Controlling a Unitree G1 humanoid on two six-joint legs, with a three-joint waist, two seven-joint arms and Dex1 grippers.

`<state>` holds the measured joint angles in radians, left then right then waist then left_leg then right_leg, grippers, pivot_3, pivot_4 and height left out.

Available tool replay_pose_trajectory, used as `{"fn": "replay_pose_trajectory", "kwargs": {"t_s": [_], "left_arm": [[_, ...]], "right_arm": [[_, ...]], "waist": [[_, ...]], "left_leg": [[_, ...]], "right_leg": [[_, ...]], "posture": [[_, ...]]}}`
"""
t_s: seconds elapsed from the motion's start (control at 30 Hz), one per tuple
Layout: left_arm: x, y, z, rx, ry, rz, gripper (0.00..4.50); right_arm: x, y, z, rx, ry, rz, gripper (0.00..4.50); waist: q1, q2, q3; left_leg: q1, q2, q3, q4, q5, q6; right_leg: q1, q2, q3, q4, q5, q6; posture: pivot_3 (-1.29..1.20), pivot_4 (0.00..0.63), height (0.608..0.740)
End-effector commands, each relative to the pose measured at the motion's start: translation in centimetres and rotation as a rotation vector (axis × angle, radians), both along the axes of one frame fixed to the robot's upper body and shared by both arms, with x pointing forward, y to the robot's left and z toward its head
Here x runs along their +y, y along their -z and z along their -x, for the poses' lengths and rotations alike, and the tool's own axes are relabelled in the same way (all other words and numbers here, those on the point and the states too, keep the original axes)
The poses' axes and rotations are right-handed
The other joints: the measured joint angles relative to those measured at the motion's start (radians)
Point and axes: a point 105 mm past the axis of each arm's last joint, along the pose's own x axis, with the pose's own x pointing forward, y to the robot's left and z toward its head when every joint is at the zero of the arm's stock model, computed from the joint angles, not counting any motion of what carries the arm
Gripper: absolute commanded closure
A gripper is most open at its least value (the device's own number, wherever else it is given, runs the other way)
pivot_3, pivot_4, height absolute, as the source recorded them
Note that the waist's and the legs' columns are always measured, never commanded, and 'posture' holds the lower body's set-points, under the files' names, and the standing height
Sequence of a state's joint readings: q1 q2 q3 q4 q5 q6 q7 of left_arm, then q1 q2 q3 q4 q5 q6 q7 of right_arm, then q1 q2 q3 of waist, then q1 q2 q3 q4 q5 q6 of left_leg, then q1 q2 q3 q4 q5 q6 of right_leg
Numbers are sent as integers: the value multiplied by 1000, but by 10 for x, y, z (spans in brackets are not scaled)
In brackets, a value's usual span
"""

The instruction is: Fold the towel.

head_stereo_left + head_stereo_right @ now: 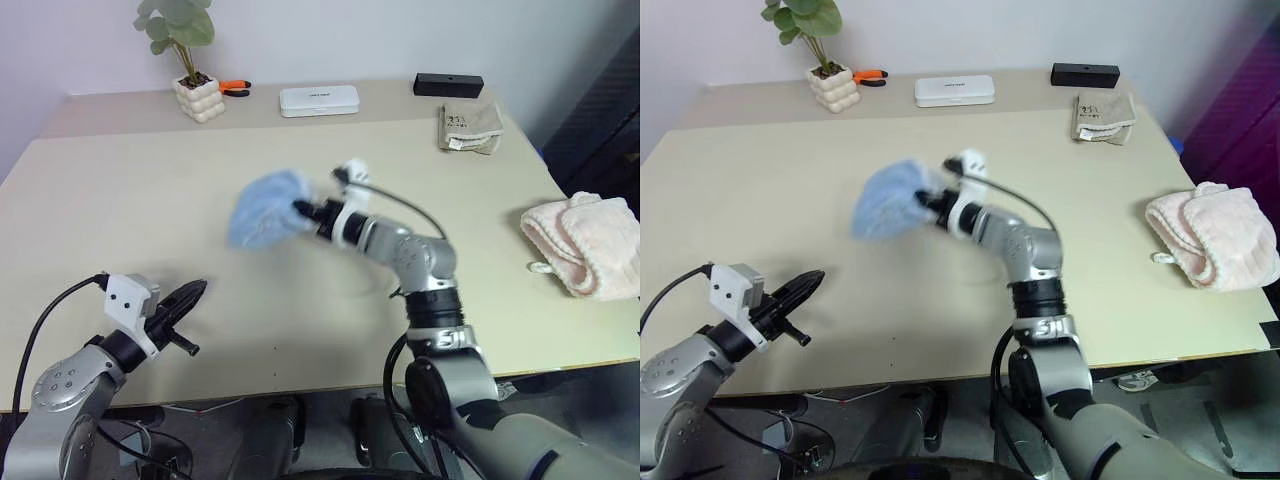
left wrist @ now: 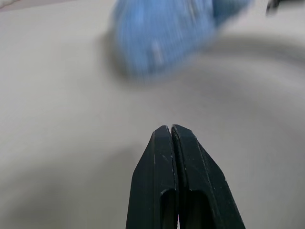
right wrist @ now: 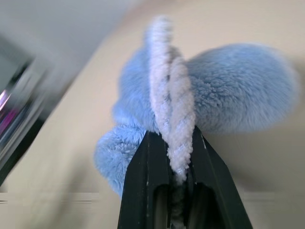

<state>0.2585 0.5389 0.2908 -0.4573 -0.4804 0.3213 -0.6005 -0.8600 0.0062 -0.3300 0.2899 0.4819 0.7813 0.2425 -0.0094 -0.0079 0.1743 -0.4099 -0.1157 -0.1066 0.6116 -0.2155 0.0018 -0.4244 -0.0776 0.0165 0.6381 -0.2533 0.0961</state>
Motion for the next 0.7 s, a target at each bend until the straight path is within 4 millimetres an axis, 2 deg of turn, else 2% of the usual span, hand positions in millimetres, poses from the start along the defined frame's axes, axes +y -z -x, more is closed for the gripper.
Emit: {"fn": "replay_pose_trajectory", "kwargs": {"t_s": [0.03, 0.1, 0.17, 0.23, 0.33, 0.57, 0.7], "left_arm": [[-7, -6, -3, -33, 20, -7, 4500], [-16, -5, -9, -36, 49, 2, 4500], [-31, -5, -16, -40, 98, 16, 4500], [-43, -6, -22, -48, 139, 29, 4500], [-53, -7, -27, -54, 167, 43, 4500], [-64, -4, -33, -52, 212, 50, 4500], [-65, -4, -38, -51, 227, 48, 4500]], "right_arm": [[-55, -19, -14, -32, 220, -96, 4474], [-94, -18, -18, -5, 349, -140, 4474], [-139, -1, -14, 87, 510, -205, 4474], [-163, 19, -5, 177, 620, -250, 4474], [-168, 36, 8, 249, 664, -248, 4474], [-166, 47, 31, 307, 667, -222, 4474], [-170, 44, 37, 303, 663, -249, 3018]], "waist": [[-3, 0, 0], [-4, 0, 0], [-6, 1, 0], [-6, 2, 0], [-10, 2, 0], [-7, 4, 1], [-4, 4, 1]], "left_leg": [[0, 0, 0, 0, 0, 0], [0, 0, 0, -1, 0, 0], [0, 0, 1, -1, 0, 0], [0, 0, 1, -1, 0, 1], [0, 0, 2, -1, 1, 1], [0, 1, 7, 2, 1, 1], [0, 1, 7, 2, 1, 1]], "right_leg": [[0, 0, 0, 0, 0, 0], [1, 0, 0, -1, 0, 0], [3, 0, 1, 0, 0, 0], [3, 0, 1, 2, 0, 0], [3, 0, 2, 2, 0, 0], [0, 0, 6, 9, 0, 0], [0, 0, 6, 8, 0, 0]], "posture": [[0, 150, 736], [0, 150, 736], [0, 150, 736], [0, 150, 736], [0, 150, 736], [0, 150, 736], [0, 150, 736]]}}
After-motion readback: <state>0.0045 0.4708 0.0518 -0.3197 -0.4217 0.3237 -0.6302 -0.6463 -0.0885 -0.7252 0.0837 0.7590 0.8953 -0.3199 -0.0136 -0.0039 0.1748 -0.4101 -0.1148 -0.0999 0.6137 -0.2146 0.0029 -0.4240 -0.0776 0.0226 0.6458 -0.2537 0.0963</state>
